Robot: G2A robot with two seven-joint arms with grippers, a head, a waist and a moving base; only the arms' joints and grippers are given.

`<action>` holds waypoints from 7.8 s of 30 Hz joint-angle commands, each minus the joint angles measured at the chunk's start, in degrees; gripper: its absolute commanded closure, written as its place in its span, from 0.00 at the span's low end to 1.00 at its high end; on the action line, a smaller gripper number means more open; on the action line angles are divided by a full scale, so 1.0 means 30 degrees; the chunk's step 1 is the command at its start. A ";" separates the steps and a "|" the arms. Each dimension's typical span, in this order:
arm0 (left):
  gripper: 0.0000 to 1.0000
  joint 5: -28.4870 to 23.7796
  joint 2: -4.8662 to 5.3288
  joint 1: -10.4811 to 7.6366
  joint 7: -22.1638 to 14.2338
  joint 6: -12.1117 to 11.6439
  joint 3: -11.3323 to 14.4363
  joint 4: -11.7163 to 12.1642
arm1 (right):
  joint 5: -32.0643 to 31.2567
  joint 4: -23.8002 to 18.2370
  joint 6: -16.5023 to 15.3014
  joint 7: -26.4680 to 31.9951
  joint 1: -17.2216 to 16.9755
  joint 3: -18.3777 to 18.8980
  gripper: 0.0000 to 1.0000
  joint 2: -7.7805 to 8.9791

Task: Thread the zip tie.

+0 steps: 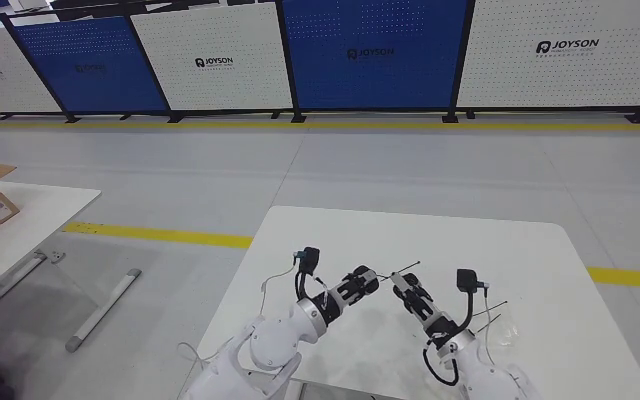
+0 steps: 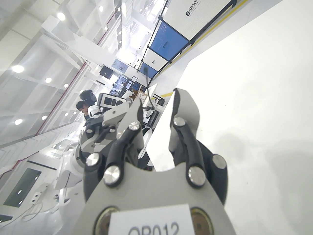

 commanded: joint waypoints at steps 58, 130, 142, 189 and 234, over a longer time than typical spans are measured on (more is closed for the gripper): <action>1.00 -0.2969 -0.0370 0.0528 0.1896 -0.0769 -0.0259 -0.0365 | -1.1166 -0.0495 0.1040 0.0666 -0.0035 -0.1171 0.00 0.0410; 1.00 -0.0871 -0.0598 0.0862 0.1924 -0.1135 0.0944 -0.0628 | -1.2916 -0.0122 0.0368 -0.4173 -0.0229 -0.1269 0.66 -0.0206; 1.00 -0.0502 -0.0655 0.0691 0.1951 -0.1007 0.1135 -0.0459 | -1.3076 -0.0164 0.0063 -0.4277 -0.0267 -0.1109 0.70 -0.0258; 1.00 -0.0865 -0.0809 0.0818 0.2039 -0.2151 0.0935 -0.0357 | -1.3479 -0.0175 -0.0343 -0.3812 -0.0483 -0.0774 0.67 -0.0438; 1.00 -0.0262 -0.0886 0.1010 0.2070 -0.2284 0.1017 -0.0545 | -1.4052 -0.0661 -0.0295 -0.3957 -0.0750 -0.0534 1.00 -0.0554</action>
